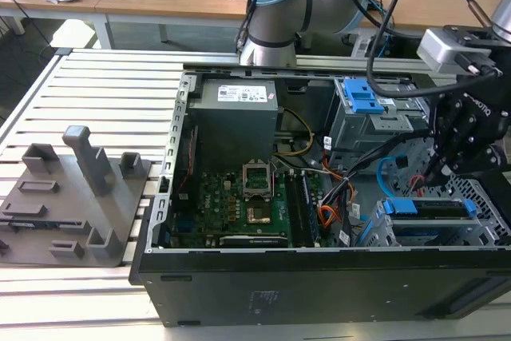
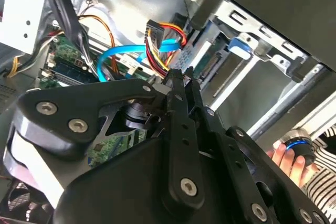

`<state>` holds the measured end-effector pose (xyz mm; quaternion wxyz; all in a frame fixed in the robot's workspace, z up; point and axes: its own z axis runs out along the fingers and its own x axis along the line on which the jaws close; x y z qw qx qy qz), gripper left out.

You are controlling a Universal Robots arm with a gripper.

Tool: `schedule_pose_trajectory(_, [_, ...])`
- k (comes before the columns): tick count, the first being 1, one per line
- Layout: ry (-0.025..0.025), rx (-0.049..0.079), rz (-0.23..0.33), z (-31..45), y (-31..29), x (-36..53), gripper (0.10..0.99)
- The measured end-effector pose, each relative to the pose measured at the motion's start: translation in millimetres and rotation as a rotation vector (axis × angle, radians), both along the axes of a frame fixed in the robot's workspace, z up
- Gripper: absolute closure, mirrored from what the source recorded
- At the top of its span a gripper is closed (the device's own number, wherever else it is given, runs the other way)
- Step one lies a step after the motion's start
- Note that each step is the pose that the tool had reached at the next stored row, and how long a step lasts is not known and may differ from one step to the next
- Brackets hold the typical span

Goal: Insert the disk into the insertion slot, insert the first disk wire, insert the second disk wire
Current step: 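Insert the first disk wire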

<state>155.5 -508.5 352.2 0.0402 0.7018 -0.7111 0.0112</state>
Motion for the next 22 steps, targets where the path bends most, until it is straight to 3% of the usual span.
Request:
schedule_pose_trajectory(5, [0.0000, 0.000, 0.000, 0.0, -11.9, 0.0, 0.914])
schedule_pose_trajectory(12, [0.0000, 0.000, 0.000, 0.0, -12.2, 0.0, 0.914])
schedule_pose_trajectory(13, [0.0000, 0.001, 0.000, 0.1, -12.2, 0.0, 0.914])
schedule_pose_trajectory(15, [0.0000, 0.017, 0.000, 0.0, -12.2, 0.0, 0.914])
schedule_pose_trajectory(19, [0.0000, 0.019, 0.000, -0.1, -12.2, 0.0, 0.914])
schedule_pose_trajectory(22, [0.0000, 0.019, 0.000, -0.1, -15.7, 0.0, 0.914])
